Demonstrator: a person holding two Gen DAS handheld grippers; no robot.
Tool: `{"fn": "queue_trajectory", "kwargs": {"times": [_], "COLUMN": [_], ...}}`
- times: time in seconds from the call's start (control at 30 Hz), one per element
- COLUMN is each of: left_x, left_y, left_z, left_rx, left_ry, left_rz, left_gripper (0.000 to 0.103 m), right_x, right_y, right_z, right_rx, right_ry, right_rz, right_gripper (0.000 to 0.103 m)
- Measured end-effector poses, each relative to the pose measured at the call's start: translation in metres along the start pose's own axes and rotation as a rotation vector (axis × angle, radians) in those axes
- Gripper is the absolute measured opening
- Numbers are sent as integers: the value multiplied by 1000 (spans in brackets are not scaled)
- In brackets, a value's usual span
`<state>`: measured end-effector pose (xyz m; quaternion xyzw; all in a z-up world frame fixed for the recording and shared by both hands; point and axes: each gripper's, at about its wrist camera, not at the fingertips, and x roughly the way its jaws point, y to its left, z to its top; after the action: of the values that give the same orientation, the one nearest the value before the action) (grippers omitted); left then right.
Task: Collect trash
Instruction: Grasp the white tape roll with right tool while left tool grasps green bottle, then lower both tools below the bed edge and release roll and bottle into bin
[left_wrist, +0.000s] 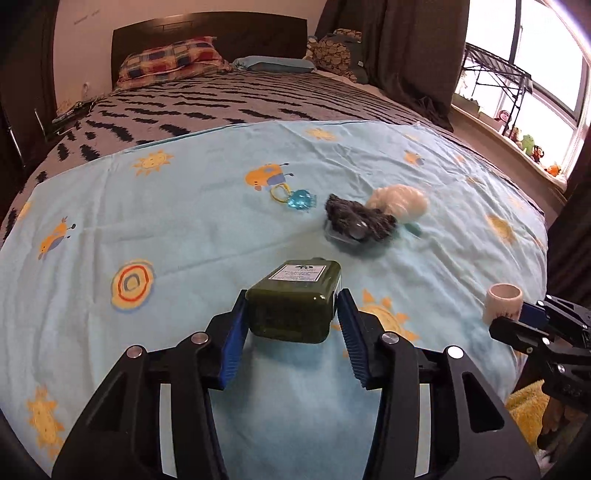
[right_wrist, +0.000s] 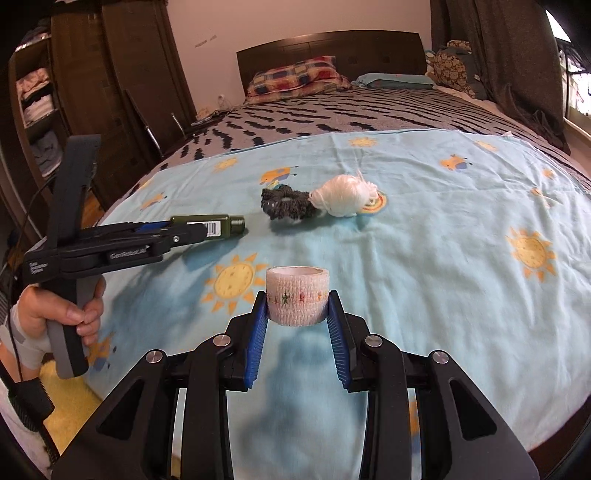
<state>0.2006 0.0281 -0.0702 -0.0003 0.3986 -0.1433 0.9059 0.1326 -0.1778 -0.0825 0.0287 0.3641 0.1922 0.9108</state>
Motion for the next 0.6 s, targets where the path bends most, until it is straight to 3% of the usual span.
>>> {"fn": "queue_trajectory", "kwargs": {"times": [0.37, 0.6], "left_x": [-83, -105], "left_y": [-74, -102], "left_z": [-75, -137], "left_rx": [94, 93], "left_ry": [-77, -41], "left_rz": [-86, -124], "left_gripper": [43, 43], "right_x": [-70, -100], "right_y": [-3, -7], "right_z": [-62, -110], "right_rx": [10, 49], "right_ry": [-31, -18], "right_rz": [19, 27], "right_gripper": [33, 33]}}
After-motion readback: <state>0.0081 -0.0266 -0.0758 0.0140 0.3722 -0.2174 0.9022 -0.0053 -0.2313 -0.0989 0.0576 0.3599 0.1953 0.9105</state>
